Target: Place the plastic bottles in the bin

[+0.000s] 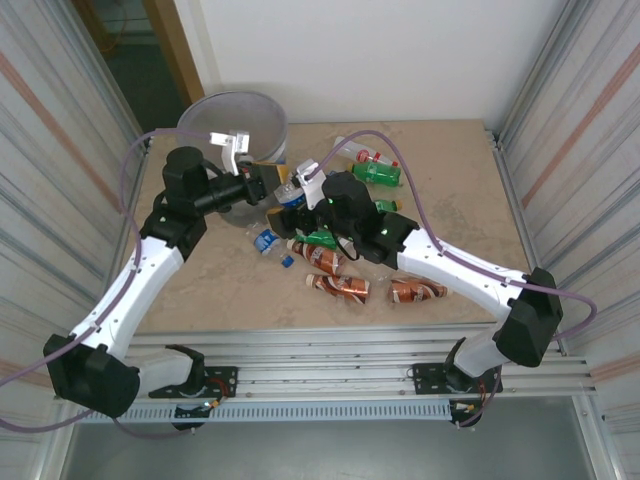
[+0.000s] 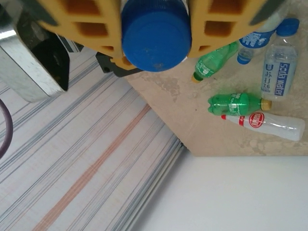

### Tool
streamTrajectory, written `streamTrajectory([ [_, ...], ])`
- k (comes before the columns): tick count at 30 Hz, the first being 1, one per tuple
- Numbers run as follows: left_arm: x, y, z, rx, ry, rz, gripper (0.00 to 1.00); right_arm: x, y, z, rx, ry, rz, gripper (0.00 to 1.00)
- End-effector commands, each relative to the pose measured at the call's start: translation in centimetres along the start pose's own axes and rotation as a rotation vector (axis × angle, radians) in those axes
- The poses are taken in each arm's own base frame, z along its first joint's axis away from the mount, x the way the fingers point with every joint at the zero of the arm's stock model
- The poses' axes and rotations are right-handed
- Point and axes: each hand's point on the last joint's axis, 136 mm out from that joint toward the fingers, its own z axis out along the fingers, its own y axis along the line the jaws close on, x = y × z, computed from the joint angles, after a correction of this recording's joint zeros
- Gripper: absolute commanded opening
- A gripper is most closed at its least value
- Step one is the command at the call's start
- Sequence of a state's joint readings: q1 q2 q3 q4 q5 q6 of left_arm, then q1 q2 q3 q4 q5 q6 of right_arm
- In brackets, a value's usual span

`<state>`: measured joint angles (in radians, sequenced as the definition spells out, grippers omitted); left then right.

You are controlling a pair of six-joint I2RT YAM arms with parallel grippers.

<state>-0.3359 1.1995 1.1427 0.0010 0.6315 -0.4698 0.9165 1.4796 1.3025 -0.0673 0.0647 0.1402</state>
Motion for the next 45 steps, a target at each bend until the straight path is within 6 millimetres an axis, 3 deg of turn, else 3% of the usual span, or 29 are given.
streamTrajectory([
  [1, -2.8, -1.2, -0.7, -0.002, -0.072, 0.097, 0.0, -1.7, -0.5, -0.5, 0.034, -0.054, -0.007, 0.98],
  [9, -6.7, -1.0, -2.1, -0.092, -0.168, 0.212, 0.0, -1.8, -1.7, -2.2, 0.097, -0.087, 0.023, 0.98],
  [15, -10.6, -0.3, -3.6, -0.212, -0.273, 0.328, 0.0, -2.1, -4.8, -4.3, 0.265, -0.132, 0.059, 0.98],
  [24, -14.9, 4.2, -4.1, -0.508, -0.357, 0.472, 0.0, -1.2, -7.3, -6.4, 0.387, -0.128, 0.113, 0.98],
  [34, -16.2, 10.2, -1.4, -0.713, -0.312, 0.515, 0.0, 0.1, -10.5, -8.8, 0.515, -0.122, 0.219, 0.98],
  [45, -13.7, 16.4, 3.0, -0.822, -0.1, 0.488, 0.06, 1.1, -11.6, -9.4, 0.544, -0.076, 0.252, 0.98],
])
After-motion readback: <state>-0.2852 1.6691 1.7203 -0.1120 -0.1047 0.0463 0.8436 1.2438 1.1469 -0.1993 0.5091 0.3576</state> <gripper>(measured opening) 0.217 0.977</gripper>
